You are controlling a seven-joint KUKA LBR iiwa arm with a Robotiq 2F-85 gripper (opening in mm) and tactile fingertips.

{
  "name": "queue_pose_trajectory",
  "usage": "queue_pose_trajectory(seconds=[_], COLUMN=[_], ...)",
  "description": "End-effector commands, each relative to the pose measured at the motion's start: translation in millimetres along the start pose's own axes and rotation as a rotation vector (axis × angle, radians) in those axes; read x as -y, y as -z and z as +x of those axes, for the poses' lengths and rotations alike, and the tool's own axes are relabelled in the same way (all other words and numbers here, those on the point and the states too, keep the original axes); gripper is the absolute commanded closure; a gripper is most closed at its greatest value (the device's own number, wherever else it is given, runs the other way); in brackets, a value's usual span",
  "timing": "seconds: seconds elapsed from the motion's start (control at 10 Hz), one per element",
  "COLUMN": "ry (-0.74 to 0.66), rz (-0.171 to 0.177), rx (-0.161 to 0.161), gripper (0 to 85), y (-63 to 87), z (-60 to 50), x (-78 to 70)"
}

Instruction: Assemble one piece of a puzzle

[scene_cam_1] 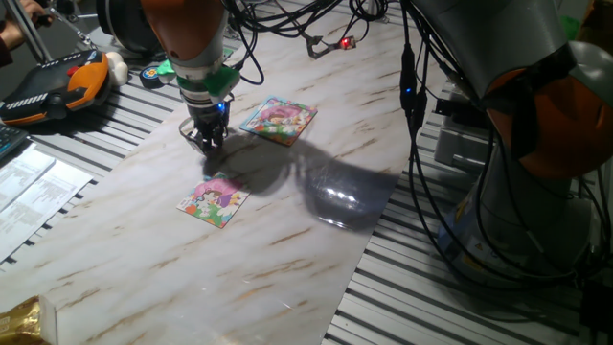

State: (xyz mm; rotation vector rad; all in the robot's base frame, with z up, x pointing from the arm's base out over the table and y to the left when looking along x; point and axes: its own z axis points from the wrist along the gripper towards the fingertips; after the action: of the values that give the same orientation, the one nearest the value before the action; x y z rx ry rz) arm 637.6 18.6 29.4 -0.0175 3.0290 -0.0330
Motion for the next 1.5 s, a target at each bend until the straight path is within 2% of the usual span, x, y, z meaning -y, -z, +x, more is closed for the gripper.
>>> queue_pose_trajectory(seconds=[0.0,0.6,1.4], ry=[0.001,-0.013,-0.018], rz=[0.000,0.001,-0.006], rx=[0.000,0.011,0.018], gripper=[42.3,28.7,26.0], y=[0.6,-2.4,-8.1], z=[-0.1,0.6,0.8], x=[0.0,-1.3,-3.5])
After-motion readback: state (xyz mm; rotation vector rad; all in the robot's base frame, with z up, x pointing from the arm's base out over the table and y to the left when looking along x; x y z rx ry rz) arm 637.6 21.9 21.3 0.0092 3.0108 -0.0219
